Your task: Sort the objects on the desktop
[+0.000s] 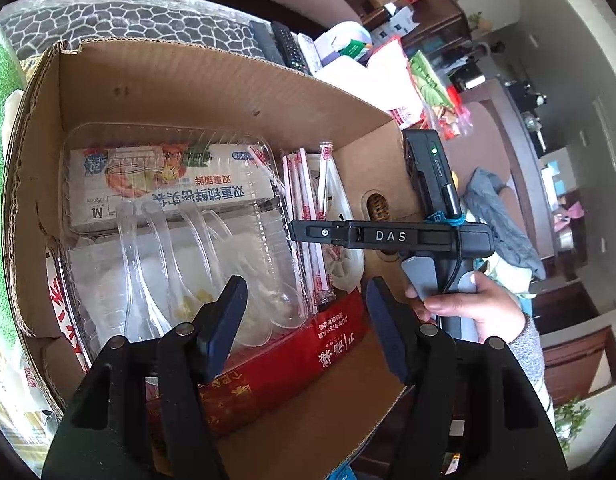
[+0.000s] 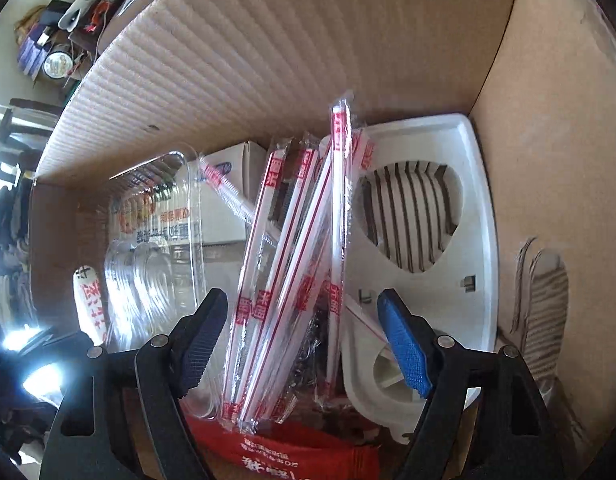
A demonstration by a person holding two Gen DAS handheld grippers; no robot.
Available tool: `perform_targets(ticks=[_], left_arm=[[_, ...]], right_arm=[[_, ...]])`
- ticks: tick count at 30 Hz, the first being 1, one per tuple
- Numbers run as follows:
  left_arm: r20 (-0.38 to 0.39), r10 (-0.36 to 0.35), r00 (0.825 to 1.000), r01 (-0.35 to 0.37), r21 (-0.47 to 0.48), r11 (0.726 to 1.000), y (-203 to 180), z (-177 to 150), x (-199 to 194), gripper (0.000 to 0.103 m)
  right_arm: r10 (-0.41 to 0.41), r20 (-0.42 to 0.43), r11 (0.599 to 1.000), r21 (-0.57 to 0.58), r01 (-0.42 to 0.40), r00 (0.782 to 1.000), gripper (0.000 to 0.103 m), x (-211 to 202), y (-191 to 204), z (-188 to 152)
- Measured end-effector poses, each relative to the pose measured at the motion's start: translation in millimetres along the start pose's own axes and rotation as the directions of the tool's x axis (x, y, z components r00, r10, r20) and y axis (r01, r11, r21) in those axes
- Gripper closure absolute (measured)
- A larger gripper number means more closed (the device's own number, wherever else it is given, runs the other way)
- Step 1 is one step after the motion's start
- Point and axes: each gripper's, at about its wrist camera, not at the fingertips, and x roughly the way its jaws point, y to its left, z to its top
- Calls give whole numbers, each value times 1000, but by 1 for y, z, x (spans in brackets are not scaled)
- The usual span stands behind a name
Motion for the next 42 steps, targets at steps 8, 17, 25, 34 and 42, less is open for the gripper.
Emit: perform_targets(ticks=[8,17,25,34,42], left_arm=[[1,-5,1000,5,-3,1000,-1,1,4,35],[-3,-22,1000,22,-16,1000,7,0,8,35],[-1,-19,1000,19,-7,1000,7,-3,8,35],[-5,-36,999,36,-12,999,9,-3,9,35],[-2,-41,999,41,-23,999,9,-2,9,35]], right_arm=[[-15,-54,1000,-9,14,998,24,-6,2,-3],[54,-28,998,36,-53,998,38,-24,-15,-12],[-15,-13,999,38,16,1000,53,-24,-17,-18],[-53,-84,998,8,54,995,53,-18,-22,-27],[29,-30,1000,-4,-30,999,53,-35,-5,-25]])
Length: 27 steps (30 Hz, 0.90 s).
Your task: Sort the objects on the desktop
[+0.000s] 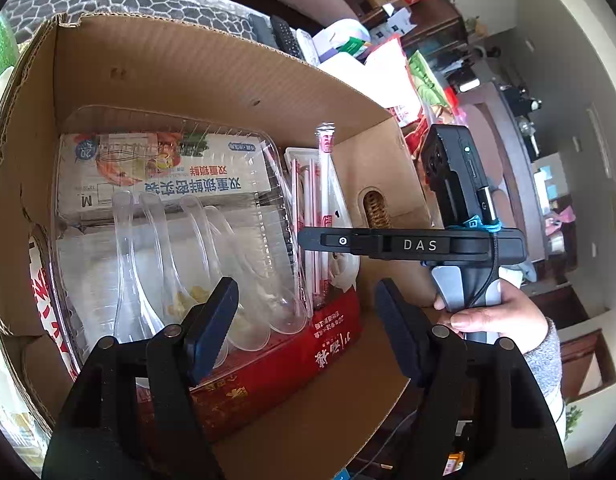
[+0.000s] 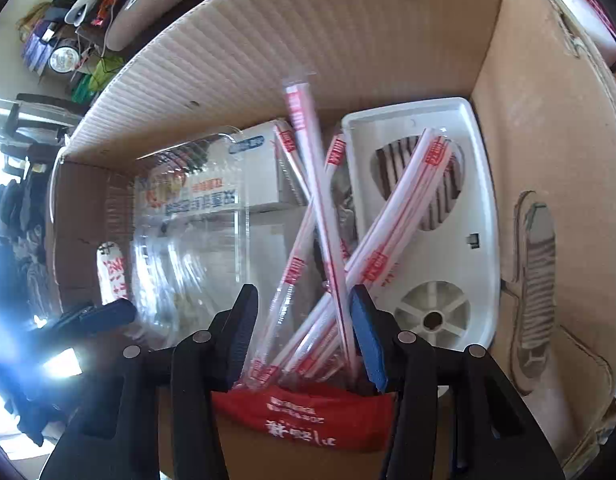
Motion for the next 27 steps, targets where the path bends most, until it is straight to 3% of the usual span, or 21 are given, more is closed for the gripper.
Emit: perform_targets(ticks=[2,5,8,12,15,20,27], left_arm=[[1,-1,1000,1,-2,1000,0,0,1,35],[-2,-1,1000,1,-2,1000,0,0,1,35],[-2,-4,1000,4,-3,1000,0,-1,1,35],[-1,-1,1000,1,-4,1000,-1,-1,1,35],[-2,3,1000,-3,-3,1000,0,0,2,35],[-4,2,1000,-2,-1,1000,0,0,2,35],[-2,-2,1000,2,-4,1000,0,0,0,35]], right_arm=[[47,-2,998,34,-47,999,52,5,1,1],[21,21,998,51,-22,1000,50,-2,-7,1],[20,75,993,111,-29,997,36,-13,-23,0],[39,125,986,155,-58,991,35,-18,-31,1],[16,111,989,141,-31,994,36,-2,-13,10],[31,156,989,140,-53,987,36,-5,-9,14],[-86,105,993,89,77,991,30,11,6,24]])
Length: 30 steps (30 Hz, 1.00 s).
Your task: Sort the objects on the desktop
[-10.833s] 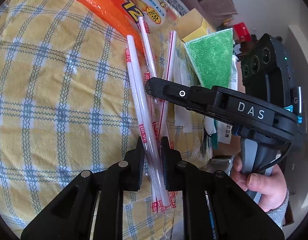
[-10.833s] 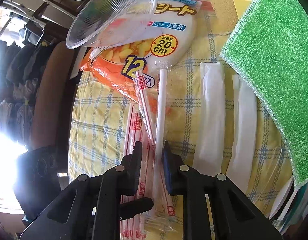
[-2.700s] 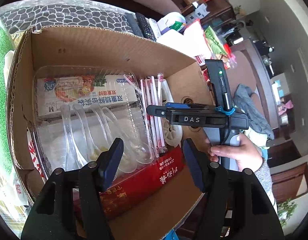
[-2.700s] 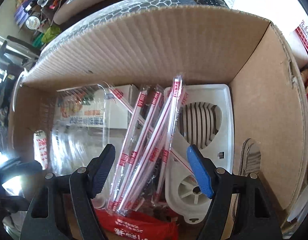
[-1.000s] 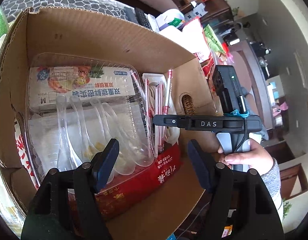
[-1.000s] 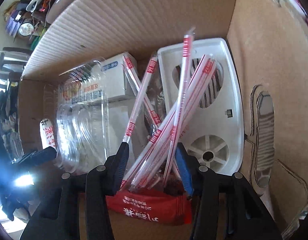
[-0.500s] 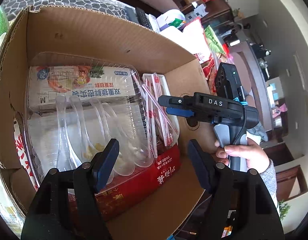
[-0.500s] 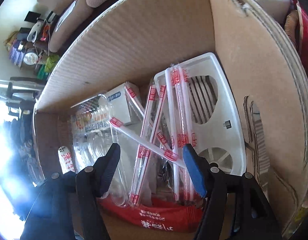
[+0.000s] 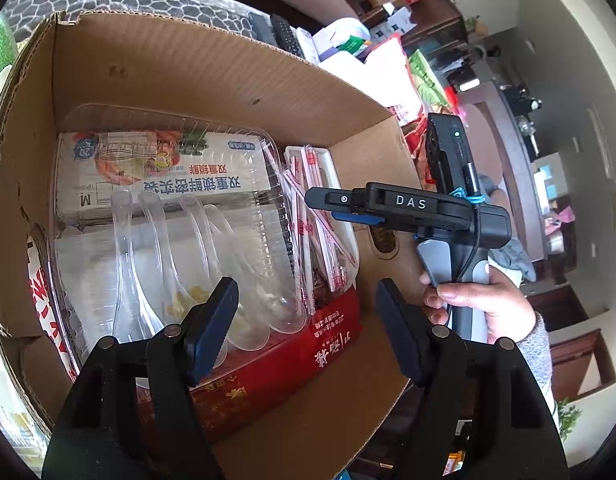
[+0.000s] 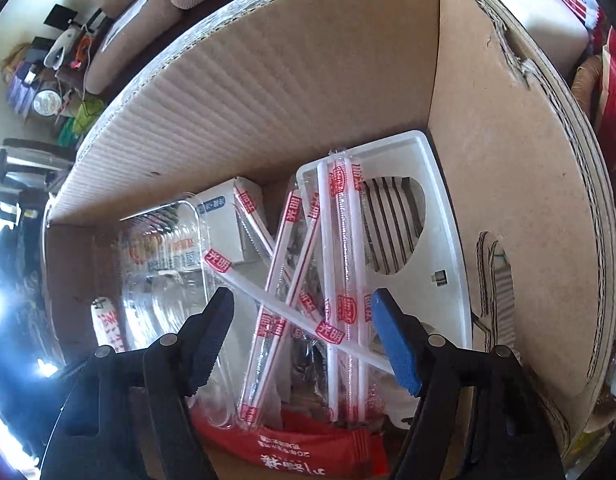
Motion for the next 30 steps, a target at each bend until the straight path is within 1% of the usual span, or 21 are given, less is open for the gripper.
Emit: perform_targets(ticks=[5,7,9,10,13,16,17,18,19,20,22,23,24,25,28,30], left_arm=[[27,-14,1000,14,5,1000,-5,3,-13,35],[36,-11,999,11,19,1000,-8,5,-19,35],[43,-7,999,6,24,1000,-9,6,-22,35],[44,-7,999,6,24,1000,-9,7,-22,35],[43,-6,999,5,16,1000,-6,7,-22,35],[36,-4,999,4,13,1000,-4,5,-18,35],[32,-3,999,3,13,1000,-4,4,-17,35],[29,-2,1000,2,12,1000,-4,4,-16,35],[28,-1,1000,1,11,1000,-3,3,-14,35],[25,-1,1000,1,11,1000,-3,3,-13,35],[24,1,1000,-1,10,1000,-3,3,-12,35],[24,1,1000,-1,10,1000,-3,2,-11,35],[23,2,1000,-2,10,1000,-4,2,-11,35],[23,2,1000,-3,10,1000,-4,2,-11,35],[23,7,1000,-7,11,1000,-3,2,-9,35],[23,11,1000,-11,10,1000,-2,2,-8,35]], right_arm=[[-35,-12,999,-26,34,999,29,9,4,6],[1,-17,1000,-27,-2,1000,29,10,6,6],[53,-14,999,7,-53,998,28,11,2,6],[57,-15,998,22,-57,998,26,12,1,6],[-8,-18,1000,-3,8,1000,25,15,4,7],[-40,-17,999,-34,40,999,26,15,6,5],[-50,-21,998,-48,49,999,28,15,7,5],[-63,-26,996,-67,61,998,33,17,8,4],[-84,-37,993,-88,80,996,48,19,10,4],[-112,-42,988,-109,107,993,59,20,12,4],[-195,-26,966,-180,187,980,64,21,20,4],[-223,-12,954,-208,216,975,68,20,24,5],[-233,2,949,-220,228,972,70,18,26,6],[-230,12,946,-231,226,973,72,16,28,7],[-224,4,925,-313,214,975,72,20,44,6],[-208,1,917,-347,196,978,71,23,55,4]])
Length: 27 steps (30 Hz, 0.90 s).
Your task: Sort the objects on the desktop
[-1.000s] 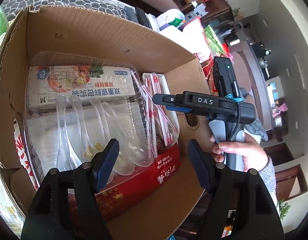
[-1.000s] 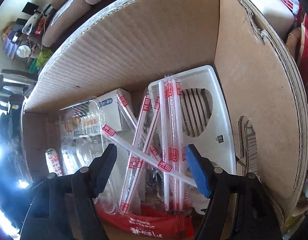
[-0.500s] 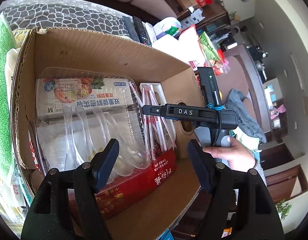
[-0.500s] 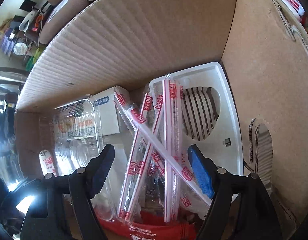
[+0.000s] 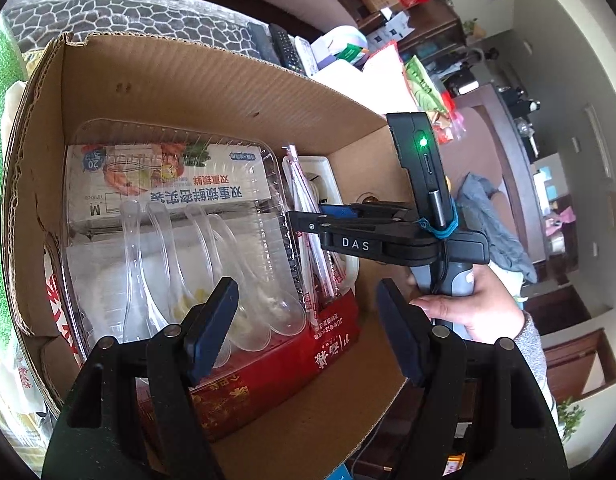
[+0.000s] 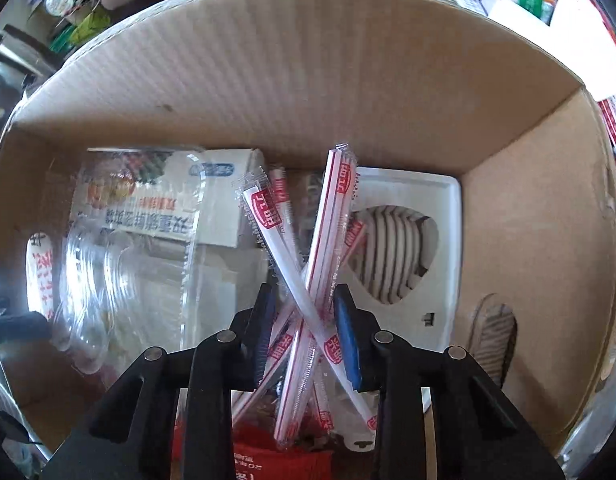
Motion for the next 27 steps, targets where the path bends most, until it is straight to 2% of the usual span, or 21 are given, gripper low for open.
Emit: perform_targets(ticks=[3,6,8,11,12,13,14,16,18,20,25,27], left_arm=[[0,1,1000,-1,-1,1000,0,-1,1,35],[-2,-1,1000,1,-3,1000,1,-2,2,35],[-4,-3,1000,3,-4,1000,1,-1,3,35],[-3,-10,1000,10,-3,1000,2,-1,2,35],[-3,-11,1000,11,-1,1000,2,-1,2,35],[-3,-12,1000,12,-1,1000,2,-1,3,35],[-2,-11,1000,11,-2,1000,1,-1,3,35],[-3,-13,1000,13,-4,1000,1,-1,3,35],[-1,-16,1000,16,-6,1000,0,-2,3,35],[-2,-17,1000,17,-5,1000,0,-3,4,35],[-9,-11,1000,11,1,1000,0,-3,6,35],[-9,-15,1000,14,-2,1000,0,-3,6,35]], right_arm=[[2,23,999,55,-3,1000,70,0,0,8],[63,36,982,176,-69,997,66,1,-15,15],[84,41,973,212,-91,996,45,-4,-18,12],[33,59,980,195,-43,998,35,-21,-29,7],[36,63,977,207,-48,997,31,-25,-31,11],[56,61,976,207,-68,997,22,-29,-33,8],[84,48,975,201,-92,995,20,-29,-32,2],[85,-4,976,200,-83,996,20,-21,-30,-4],[45,-48,984,176,-36,998,19,-15,-39,-18],[11,-72,985,175,1,997,19,-7,-35,-18],[-16,-115,993,115,29,993,18,7,-23,-23],[-13,-117,995,92,24,993,21,8,-19,-25]])
